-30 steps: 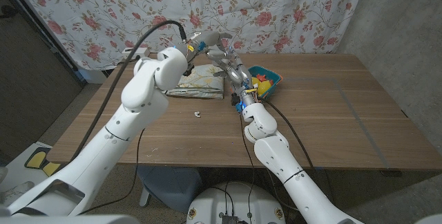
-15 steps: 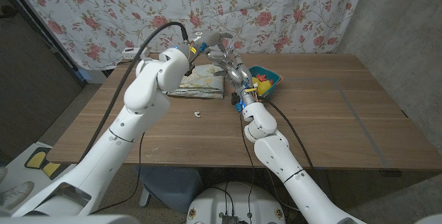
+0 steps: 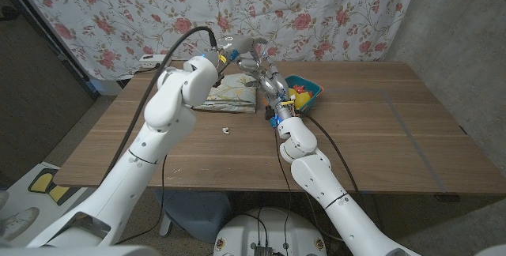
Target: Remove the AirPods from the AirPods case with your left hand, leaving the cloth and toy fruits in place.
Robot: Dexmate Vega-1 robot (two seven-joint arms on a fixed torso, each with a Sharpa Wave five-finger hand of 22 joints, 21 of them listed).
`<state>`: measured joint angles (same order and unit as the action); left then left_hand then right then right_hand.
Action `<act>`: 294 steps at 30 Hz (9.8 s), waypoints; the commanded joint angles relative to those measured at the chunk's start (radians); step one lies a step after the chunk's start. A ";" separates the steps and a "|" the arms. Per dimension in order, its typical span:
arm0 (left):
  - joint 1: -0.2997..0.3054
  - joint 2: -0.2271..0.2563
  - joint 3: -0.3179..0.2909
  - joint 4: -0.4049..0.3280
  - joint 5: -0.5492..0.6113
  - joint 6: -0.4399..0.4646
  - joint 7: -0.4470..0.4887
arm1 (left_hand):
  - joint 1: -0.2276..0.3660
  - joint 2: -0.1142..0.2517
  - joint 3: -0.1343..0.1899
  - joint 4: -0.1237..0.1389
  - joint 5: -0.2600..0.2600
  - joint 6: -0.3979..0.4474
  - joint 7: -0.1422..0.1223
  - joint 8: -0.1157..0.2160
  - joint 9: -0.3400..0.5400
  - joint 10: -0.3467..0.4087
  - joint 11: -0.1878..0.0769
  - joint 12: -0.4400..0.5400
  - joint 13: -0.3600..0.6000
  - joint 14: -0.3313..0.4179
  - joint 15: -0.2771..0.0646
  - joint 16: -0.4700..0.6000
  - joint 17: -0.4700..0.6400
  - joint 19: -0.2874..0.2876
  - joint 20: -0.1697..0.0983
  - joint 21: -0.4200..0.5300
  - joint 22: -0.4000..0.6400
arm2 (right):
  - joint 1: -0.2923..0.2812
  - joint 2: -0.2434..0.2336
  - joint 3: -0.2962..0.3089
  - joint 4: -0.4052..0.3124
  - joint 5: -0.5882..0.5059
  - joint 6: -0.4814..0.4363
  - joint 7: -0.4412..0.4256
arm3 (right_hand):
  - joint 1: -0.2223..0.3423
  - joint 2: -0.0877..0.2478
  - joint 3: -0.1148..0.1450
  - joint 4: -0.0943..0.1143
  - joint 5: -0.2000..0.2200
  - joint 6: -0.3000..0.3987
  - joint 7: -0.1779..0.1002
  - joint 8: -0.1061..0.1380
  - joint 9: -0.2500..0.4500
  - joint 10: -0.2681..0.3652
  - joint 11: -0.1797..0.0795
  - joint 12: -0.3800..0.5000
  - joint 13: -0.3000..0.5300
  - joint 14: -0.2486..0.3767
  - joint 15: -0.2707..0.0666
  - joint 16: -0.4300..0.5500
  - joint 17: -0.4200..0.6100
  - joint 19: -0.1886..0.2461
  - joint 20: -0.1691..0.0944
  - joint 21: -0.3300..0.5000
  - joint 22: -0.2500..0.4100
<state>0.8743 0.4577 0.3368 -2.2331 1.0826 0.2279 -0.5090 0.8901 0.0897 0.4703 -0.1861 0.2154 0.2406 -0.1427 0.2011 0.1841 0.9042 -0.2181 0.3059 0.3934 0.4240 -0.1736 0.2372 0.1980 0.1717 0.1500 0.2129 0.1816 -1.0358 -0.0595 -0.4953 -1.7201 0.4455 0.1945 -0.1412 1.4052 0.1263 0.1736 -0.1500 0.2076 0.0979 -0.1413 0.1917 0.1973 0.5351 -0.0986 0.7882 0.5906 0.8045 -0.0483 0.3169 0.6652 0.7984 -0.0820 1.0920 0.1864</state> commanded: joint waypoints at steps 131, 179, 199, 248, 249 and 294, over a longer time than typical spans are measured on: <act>0.157 -0.069 -0.154 -0.078 -0.093 -0.082 0.230 | 0.304 0.014 -0.089 0.008 0.008 -0.017 -0.006 -0.017 0.007 0.021 0.001 0.252 0.227 0.142 -0.051 0.140 0.191 0.088 -0.025 0.005 0.003 | 0.004 -0.053 0.001 -0.007 -0.155 0.029 -0.205 | 0.009 -0.009 -0.002 0.000 0.013 0.007 0.001 0.006 0.003 0.113 -0.097 -0.001 -0.001 0.090 -0.187 -0.009 0.000 -0.187 -0.121 0.043 -0.003; 0.357 -0.147 -0.210 -0.094 -0.058 -0.011 0.332 | 0.315 0.016 -0.096 0.016 0.008 0.002 -0.003 -0.006 0.007 0.017 0.002 0.262 0.220 0.143 -0.047 0.132 0.199 0.086 -0.023 0.004 0.004 | -0.054 -0.108 0.054 -0.128 -0.143 -0.005 -0.277 | 0.009 -0.009 -0.002 0.000 0.014 0.008 0.001 0.006 0.003 0.114 -0.096 -0.002 0.000 0.092 -0.187 -0.011 -0.001 -0.195 -0.121 0.057 -0.003; 0.380 -0.136 -0.219 -0.071 -0.027 0.015 0.357 | 0.318 0.021 -0.104 0.021 0.010 0.178 -0.014 0.044 0.012 0.003 -0.001 0.276 0.218 0.139 -0.047 0.118 0.207 0.090 -0.023 0.004 0.004 | -0.056 -0.129 0.059 -0.151 -0.146 0.011 -0.290 | 0.009 -0.010 -0.002 0.000 0.014 0.010 0.001 0.006 0.003 0.113 -0.095 -0.002 0.001 0.093 -0.187 -0.012 -0.001 -0.199 -0.121 0.063 -0.004; 0.466 -0.079 -0.236 -0.055 -0.068 0.071 0.334 | 0.322 0.022 -0.115 0.020 0.012 0.275 -0.018 0.046 0.021 -0.013 -0.003 0.295 0.214 0.164 -0.045 0.109 0.216 0.115 -0.022 0.012 0.006 | -0.069 -0.114 0.035 -0.153 -0.150 0.041 -0.299 | 0.010 -0.011 -0.002 -0.001 0.015 0.015 0.001 0.007 0.003 0.114 -0.097 -0.004 0.000 0.096 -0.187 -0.013 -0.001 -0.205 -0.121 0.078 -0.003; 0.467 -0.074 -0.239 -0.052 -0.076 0.067 0.330 | 0.322 0.022 -0.115 0.020 0.012 0.274 -0.018 0.045 0.021 -0.013 -0.003 0.295 0.213 0.165 -0.045 0.109 0.216 0.115 -0.022 0.012 0.006 | -0.071 -0.113 0.035 -0.154 -0.151 0.042 -0.301 | 0.010 -0.011 -0.002 -0.001 0.015 0.015 0.001 0.007 0.003 0.114 -0.097 -0.005 -0.001 0.096 -0.187 -0.013 -0.001 -0.205 -0.121 0.078 -0.003; 0.442 0.042 -0.208 0.060 -0.130 0.109 0.321 | 0.323 0.026 -0.117 0.023 0.015 0.230 -0.007 0.009 0.024 -0.023 -0.003 0.305 0.208 0.141 -0.039 0.080 0.214 0.108 -0.026 0.008 0.007 | -0.062 -0.097 0.014 -0.148 -0.153 0.024 -0.310 | 0.012 -0.013 -0.001 -0.002 0.017 0.011 0.004 0.005 0.003 0.113 -0.096 -0.006 0.001 0.099 -0.187 -0.014 -0.001 -0.212 -0.121 0.091 -0.004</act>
<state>1.3297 0.4789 0.1292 -2.2026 0.9758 0.3073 -0.1776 1.2145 0.1069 0.3525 -0.1655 0.2273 0.4749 -0.1537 0.2164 0.2021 0.8818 -0.2180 0.5957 0.5992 0.5626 -0.1954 0.3213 0.4126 0.2840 0.1305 0.2241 0.1840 -1.1072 -0.1599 -0.4825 -1.8776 0.2863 0.2215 -0.4599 1.4144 0.1095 0.1735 -0.1502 0.2155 0.1053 -0.1411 0.1965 0.1973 0.5930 -0.1463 0.7758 0.5862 0.8047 -0.0483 0.3020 0.6624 0.7984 -0.0820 1.1763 0.1817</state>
